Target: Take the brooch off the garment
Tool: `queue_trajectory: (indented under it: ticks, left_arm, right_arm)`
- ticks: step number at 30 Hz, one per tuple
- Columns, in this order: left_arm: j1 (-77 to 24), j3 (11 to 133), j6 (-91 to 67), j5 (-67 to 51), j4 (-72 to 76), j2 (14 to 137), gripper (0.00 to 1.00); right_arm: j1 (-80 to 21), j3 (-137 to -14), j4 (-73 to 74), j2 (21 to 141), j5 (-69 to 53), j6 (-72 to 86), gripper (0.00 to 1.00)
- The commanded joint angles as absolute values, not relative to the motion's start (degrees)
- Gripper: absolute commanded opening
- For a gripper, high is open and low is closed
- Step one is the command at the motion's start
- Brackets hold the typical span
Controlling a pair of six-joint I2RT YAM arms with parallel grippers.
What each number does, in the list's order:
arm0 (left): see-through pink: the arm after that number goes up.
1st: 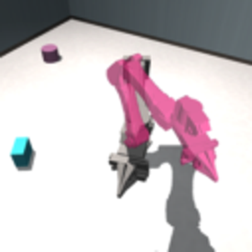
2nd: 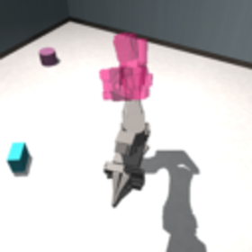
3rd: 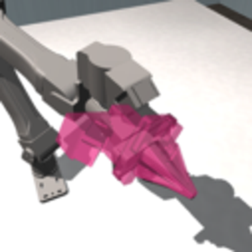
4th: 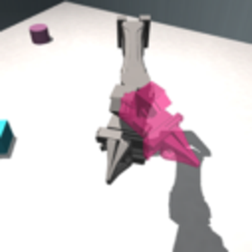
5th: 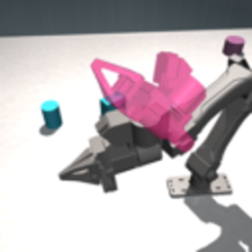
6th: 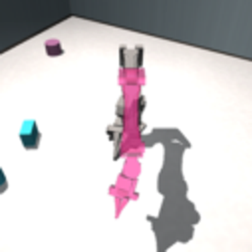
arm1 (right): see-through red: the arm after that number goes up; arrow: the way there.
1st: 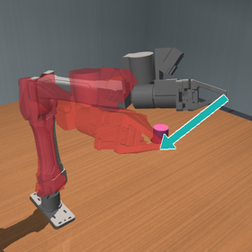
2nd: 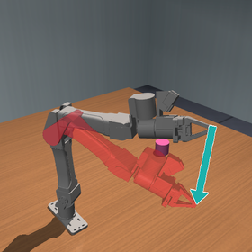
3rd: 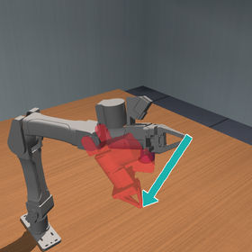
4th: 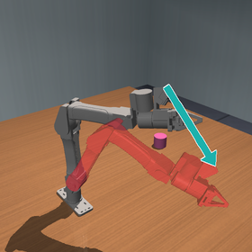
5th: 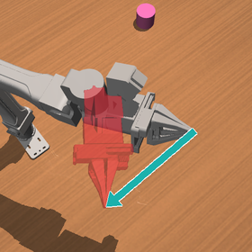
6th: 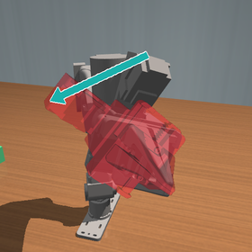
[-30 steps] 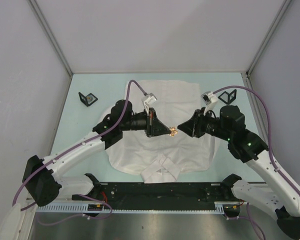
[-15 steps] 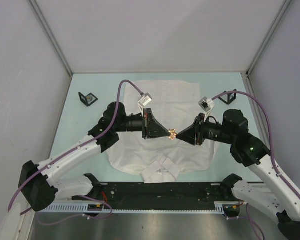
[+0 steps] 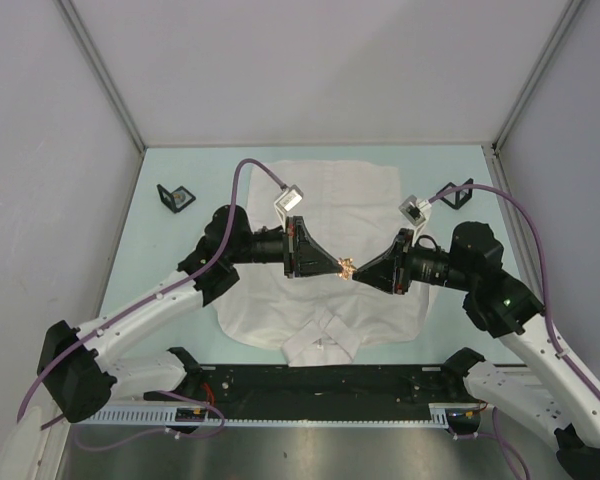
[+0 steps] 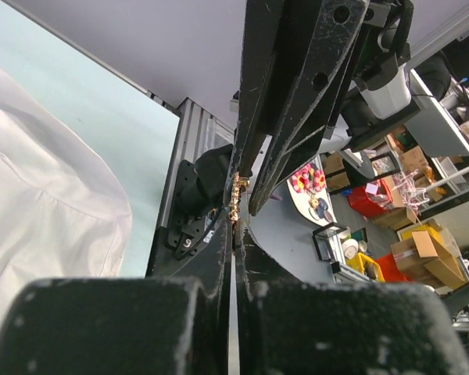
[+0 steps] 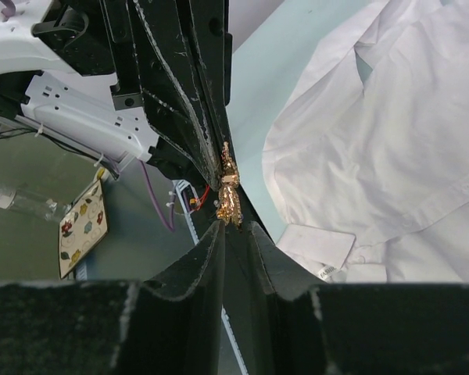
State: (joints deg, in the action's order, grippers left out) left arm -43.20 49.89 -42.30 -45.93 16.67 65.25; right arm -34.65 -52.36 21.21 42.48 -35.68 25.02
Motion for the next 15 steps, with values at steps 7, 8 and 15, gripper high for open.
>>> queue_trajectory:
  ticks: [7,8,15]
  left_arm:
    - [-43.0,49.2,-44.7,-49.0,21.5,65.6,0.0]
    - [-43.0,49.1,-44.8,-49.0,21.7,65.6,0.0]
    - [-43.7,49.0,-46.4,-49.6,23.9,66.4,0.0]
  right_arm:
    - [-34.0,-52.5,18.4,40.8,-35.9,25.6,0.25]
    - [-33.9,-52.4,18.0,40.9,-36.5,25.8,0.25]
    - [-34.0,-52.5,17.2,41.4,-37.2,26.2,0.23]
